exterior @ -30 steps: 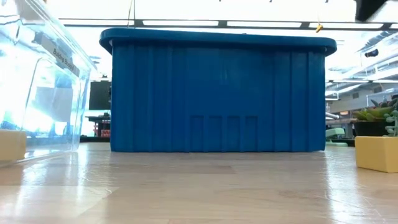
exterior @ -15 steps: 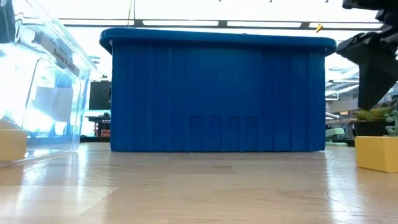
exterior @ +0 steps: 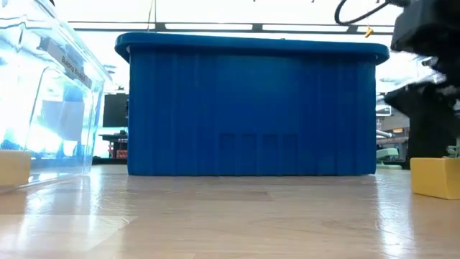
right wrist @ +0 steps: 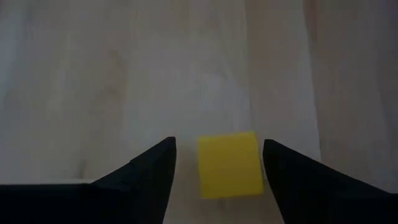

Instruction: Sort Items/Unsort Items

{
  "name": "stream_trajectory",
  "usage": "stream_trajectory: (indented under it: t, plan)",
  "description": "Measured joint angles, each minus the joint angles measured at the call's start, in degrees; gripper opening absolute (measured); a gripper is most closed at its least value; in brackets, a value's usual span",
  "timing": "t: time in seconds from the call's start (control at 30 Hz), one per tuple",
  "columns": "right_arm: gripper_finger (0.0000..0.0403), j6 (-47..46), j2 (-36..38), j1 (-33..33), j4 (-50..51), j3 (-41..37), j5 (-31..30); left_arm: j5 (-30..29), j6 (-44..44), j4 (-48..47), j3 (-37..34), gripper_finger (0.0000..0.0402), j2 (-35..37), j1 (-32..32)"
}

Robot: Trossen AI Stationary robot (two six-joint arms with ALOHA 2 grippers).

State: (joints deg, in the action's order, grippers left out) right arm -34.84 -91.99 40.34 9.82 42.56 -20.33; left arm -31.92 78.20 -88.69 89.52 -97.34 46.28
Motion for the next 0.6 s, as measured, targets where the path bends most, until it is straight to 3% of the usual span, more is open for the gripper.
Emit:
stream_trajectory:
  t: [0.13,0.33,0.47,0.6]
  plan:
    - [0.021,0.0,-2.5,0.0,0.2,-0.2,0.0,-0.8,0.0,1.6,0.0,0.0271,0.0,0.0]
    - [0.0127,0.0,-3.2,0.0,1.1,1.7,0.6,-2.3,-1.9,5.4,0.0,0.0269,0.0,-1.1]
    - [0.0127,0.0,-2.1,-0.1,2.8,5.7,1.1,-8.4,-11.9,16.8,-0.1,0.0259,-0.1,-0.9]
    - [0.0127,0.1,-1.2,-0.8,2.6,10.9,1.7,-13.4,-28.4,31.3,-0.1,0.0248,-0.1,-1.0]
